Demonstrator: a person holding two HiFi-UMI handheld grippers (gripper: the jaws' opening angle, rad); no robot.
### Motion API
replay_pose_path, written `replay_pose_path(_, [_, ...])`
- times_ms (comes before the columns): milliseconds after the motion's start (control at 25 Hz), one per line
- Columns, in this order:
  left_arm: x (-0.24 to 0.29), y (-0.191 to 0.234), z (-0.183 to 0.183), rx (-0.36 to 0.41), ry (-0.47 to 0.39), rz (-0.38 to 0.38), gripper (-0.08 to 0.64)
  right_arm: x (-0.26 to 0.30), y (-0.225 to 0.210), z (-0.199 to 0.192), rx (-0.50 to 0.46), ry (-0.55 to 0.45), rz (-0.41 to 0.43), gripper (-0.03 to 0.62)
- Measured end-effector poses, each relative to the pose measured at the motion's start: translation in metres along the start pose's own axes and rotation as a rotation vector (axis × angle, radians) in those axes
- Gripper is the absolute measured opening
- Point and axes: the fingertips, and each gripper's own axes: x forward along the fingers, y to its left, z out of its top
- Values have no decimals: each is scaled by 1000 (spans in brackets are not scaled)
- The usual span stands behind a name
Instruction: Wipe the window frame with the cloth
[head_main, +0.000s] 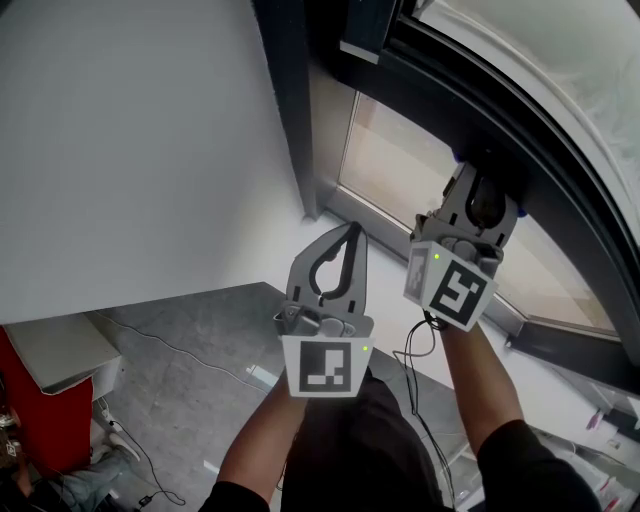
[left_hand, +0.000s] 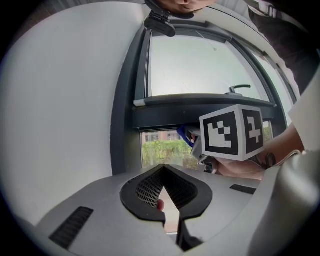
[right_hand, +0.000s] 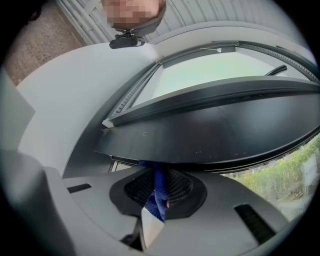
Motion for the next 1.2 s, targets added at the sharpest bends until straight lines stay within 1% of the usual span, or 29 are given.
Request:
replay_pose_path(680, [-3,29,-11,-20,30,48,5,20,46,5,19,-28,73,21])
replay_pose_path(880, [-4,37,-13,-20,38,59,5,27,63,7,26,-40,110,23])
replay_pose_path(1000, [-5,40,-14,-16,41,61,5,30,70,8,28,-42,115,23])
replay_pose_path(1200, [-9,40,-17,-33,43,67,5,35,85,8,25,-60,146,21])
